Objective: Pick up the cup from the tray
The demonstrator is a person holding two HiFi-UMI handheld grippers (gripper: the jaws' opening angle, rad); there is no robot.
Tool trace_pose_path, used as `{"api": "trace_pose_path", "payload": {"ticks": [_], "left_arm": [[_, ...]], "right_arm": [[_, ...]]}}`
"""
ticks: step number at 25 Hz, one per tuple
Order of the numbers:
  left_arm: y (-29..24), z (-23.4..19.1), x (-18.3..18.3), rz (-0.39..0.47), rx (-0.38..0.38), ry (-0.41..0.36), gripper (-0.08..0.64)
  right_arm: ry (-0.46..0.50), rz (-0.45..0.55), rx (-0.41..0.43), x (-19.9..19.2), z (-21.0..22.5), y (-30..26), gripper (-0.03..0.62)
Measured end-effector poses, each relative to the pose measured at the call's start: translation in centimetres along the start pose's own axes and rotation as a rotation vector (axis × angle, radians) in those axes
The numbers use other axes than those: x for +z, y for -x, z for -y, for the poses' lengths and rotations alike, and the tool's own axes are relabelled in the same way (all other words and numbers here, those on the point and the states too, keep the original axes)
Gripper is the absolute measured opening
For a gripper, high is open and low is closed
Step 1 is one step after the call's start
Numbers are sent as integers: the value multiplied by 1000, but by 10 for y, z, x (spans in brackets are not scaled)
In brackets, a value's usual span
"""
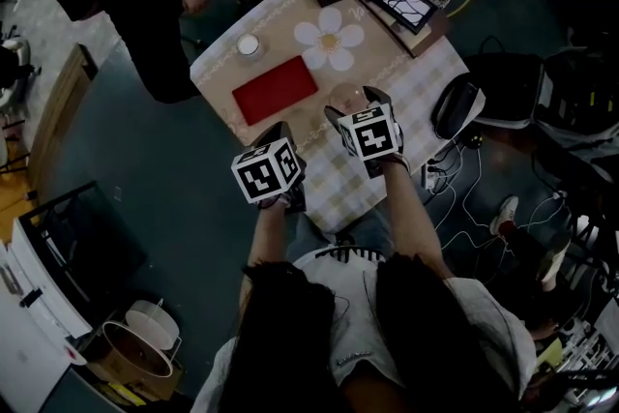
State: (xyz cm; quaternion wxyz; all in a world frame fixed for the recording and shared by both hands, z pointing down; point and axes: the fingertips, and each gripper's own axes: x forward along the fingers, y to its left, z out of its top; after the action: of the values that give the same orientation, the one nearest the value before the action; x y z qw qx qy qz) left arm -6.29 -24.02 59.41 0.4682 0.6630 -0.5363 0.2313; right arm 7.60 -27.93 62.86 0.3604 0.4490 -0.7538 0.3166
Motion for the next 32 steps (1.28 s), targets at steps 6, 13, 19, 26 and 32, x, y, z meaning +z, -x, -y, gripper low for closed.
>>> {"api": "trace_pose_path", "payload": {"ticks": [6, 13, 19, 26, 32], "left_arm": [[11, 6, 4, 28, -14, -21, 3], [37, 14, 8, 71, -41, -61, 4], [64, 24, 3, 103, -82, -112, 4], [96, 48, -16, 171, -174, -164, 3], [112, 58, -36, 177, -211, -187, 3]], "right_arm": [[-3, 92, 2, 24, -5, 31, 388], [-84, 253, 93, 50, -27, 87, 387], [-77, 318, 145, 45, -61, 116, 385], [-14, 297, 174, 23, -96, 140, 294], [-10, 316, 116, 5, -111, 155, 48]]}}
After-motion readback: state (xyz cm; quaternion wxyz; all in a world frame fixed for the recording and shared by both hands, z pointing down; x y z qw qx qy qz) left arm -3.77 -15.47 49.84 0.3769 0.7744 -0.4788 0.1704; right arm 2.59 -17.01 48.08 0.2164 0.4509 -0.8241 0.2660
